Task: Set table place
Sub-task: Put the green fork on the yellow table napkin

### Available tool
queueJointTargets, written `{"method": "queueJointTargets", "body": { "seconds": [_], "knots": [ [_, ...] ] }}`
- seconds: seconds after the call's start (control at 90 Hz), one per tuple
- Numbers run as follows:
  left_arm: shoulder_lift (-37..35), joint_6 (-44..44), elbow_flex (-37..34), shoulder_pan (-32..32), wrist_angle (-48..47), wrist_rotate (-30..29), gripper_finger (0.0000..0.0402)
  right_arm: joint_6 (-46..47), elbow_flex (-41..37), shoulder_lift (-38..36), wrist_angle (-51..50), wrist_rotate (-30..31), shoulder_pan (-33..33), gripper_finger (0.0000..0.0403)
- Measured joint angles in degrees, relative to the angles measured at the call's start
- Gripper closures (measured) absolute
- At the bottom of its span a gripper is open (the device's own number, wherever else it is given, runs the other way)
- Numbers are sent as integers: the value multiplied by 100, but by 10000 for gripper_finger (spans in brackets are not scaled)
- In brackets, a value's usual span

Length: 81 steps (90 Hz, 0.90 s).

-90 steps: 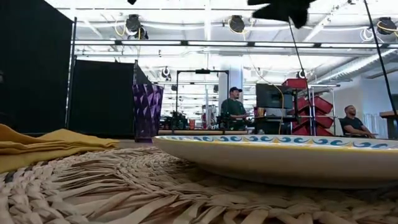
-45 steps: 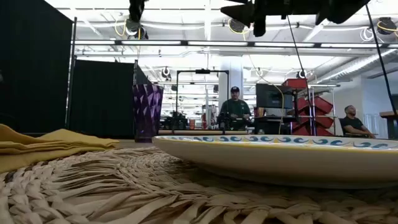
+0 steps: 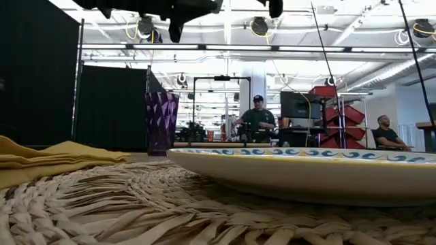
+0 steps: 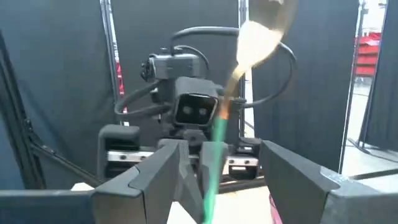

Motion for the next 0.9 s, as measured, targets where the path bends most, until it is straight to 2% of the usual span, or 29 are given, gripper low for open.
{"method": "queueJointTargets", "body": {
  "seconds": [0.256, 0.622, 0.711, 0.833, 0.9],
  "knots": [
    [9, -35, 0, -2, 353, 150, 401, -14, 22, 0, -64, 25, -4, 208],
    [593, -321, 2, -14, 1038, 479, 401, -44, 22, 9, -68, 165, -4, 231],
    [611, -337, 2, -13, 1067, 484, 401, -90, 22, 11, -87, 156, -4, 271],
    [611, -339, 1, -4, 1073, 465, 402, -390, 22, 11, -148, 128, 7, 377],
    [611, -330, 0, -4, 1078, 456, 402, -453, 22, 11, -139, 113, 44, 393]
  ]
}}
